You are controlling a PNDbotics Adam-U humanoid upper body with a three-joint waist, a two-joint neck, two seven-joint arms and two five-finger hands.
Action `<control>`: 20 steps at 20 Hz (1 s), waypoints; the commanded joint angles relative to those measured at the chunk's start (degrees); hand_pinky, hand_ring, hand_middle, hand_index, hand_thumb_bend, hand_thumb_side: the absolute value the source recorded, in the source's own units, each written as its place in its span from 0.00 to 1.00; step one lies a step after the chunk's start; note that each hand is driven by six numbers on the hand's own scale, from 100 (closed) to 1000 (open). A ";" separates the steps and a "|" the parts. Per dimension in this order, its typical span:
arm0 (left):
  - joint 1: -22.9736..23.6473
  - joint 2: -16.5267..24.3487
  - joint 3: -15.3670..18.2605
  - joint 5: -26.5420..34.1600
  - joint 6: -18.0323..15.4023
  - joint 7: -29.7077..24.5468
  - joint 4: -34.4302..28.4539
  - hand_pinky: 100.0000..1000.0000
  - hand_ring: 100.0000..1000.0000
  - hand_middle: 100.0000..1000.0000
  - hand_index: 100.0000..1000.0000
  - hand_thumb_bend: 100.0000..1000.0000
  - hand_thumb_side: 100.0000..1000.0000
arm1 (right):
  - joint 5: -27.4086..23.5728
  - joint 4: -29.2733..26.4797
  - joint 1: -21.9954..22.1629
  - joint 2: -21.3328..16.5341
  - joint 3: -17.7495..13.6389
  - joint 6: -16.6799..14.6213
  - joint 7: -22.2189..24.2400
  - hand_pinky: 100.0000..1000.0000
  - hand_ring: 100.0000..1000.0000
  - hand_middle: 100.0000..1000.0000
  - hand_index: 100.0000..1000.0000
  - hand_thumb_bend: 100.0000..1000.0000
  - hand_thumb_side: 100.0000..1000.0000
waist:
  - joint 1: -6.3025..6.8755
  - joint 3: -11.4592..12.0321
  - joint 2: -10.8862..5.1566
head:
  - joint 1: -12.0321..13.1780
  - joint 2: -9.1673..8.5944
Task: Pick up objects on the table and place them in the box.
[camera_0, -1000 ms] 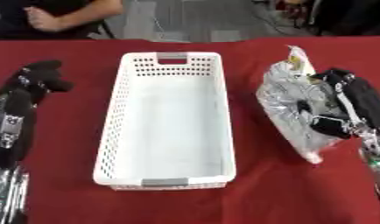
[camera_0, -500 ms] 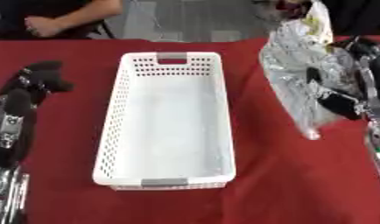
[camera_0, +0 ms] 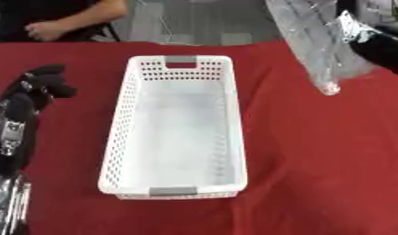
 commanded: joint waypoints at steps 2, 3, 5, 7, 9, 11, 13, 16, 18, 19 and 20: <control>-0.15 1.00 -0.15 -0.30 -0.09 -0.38 -0.67 0.66 0.56 0.78 0.72 1.00 0.93 | -1.91 1.29 -5.19 -1.77 2.84 -2.94 2.70 0.00 0.00 0.00 0.10 0.00 0.05 | -0.10 0.30 -1.18 | -0.49 -0.79; -0.15 1.00 -0.18 -0.29 -0.09 -0.40 -0.65 0.66 0.56 0.78 0.72 1.00 0.93 | -2.21 1.77 -6.36 -1.62 3.66 -3.59 3.41 0.00 0.00 0.00 0.10 0.00 0.05 | -0.13 0.38 -1.18 | -0.56 -0.78; -0.14 1.01 -0.28 -0.30 -0.05 -0.47 -0.55 0.66 0.56 0.79 0.72 1.00 0.94 | -2.50 2.62 -8.64 -0.80 5.46 -5.10 4.88 0.00 0.00 0.00 0.10 0.00 0.07 | -0.15 0.54 -1.20 | -0.68 -0.74; -0.16 0.98 -0.35 -0.30 -0.05 -0.52 -0.49 0.66 0.56 0.79 0.72 1.00 0.94 | -2.58 3.32 -10.41 0.37 7.00 -6.61 6.10 0.00 0.00 0.00 0.10 0.00 0.11 | -0.15 0.66 -1.21 | -0.92 -0.75; -0.19 0.93 -0.42 -0.28 -0.06 -0.57 -0.47 0.66 0.56 0.79 0.72 1.00 0.94 | -2.75 3.89 -11.77 1.77 8.31 -7.96 7.06 0.00 0.00 0.00 0.10 0.00 0.10 | -0.10 0.78 -1.22 | -1.15 -0.82; -0.19 0.89 -0.44 -0.25 -0.07 -0.59 -0.46 0.66 0.56 0.79 0.72 1.00 0.94 | -2.78 4.30 -12.68 2.90 9.52 -9.18 7.89 0.00 0.00 0.00 0.10 0.00 0.11 | -0.05 0.88 -1.24 | -1.33 -0.86; -0.21 0.85 -0.47 -0.22 -0.07 -0.61 -0.45 0.66 0.56 0.79 0.72 1.00 0.94 | -2.49 4.56 -13.28 3.74 10.91 -10.56 8.89 0.00 0.00 0.00 0.10 0.00 0.26 | -0.02 0.95 -1.25 | -1.50 -0.91; -0.19 0.80 -0.52 -0.21 -0.06 -0.67 -0.43 0.66 0.56 0.79 0.72 1.00 0.95 | -1.74 5.07 -13.60 4.50 13.14 -12.73 10.63 0.00 0.00 0.00 0.11 0.00 0.16 | -0.03 1.01 -1.23 | -1.57 -0.95; -0.19 0.78 -0.54 -0.20 -0.05 -0.70 -0.42 0.66 0.56 0.79 0.72 1.00 0.95 | -1.03 5.52 -13.60 4.82 14.72 -14.53 12.18 0.00 0.00 0.00 0.12 0.00 0.21 | -0.02 1.05 -1.19 | -1.65 -0.93; -0.20 0.77 -0.55 -0.19 -0.05 -0.71 -0.42 0.66 0.56 0.79 0.72 1.00 0.95 | -0.47 5.88 -13.57 5.03 15.55 -15.61 13.28 0.00 0.00 0.00 0.13 0.00 0.24 | -0.01 1.07 -1.16 | -1.73 -0.93; -0.21 0.77 -0.57 -0.19 -0.05 -0.71 -0.41 0.66 0.56 0.79 0.72 1.00 0.96 | 0.06 6.25 -13.55 5.30 16.20 -16.67 14.22 0.00 0.00 0.00 0.15 0.00 0.26 | 0.01 1.06 -1.14 | -1.79 -0.94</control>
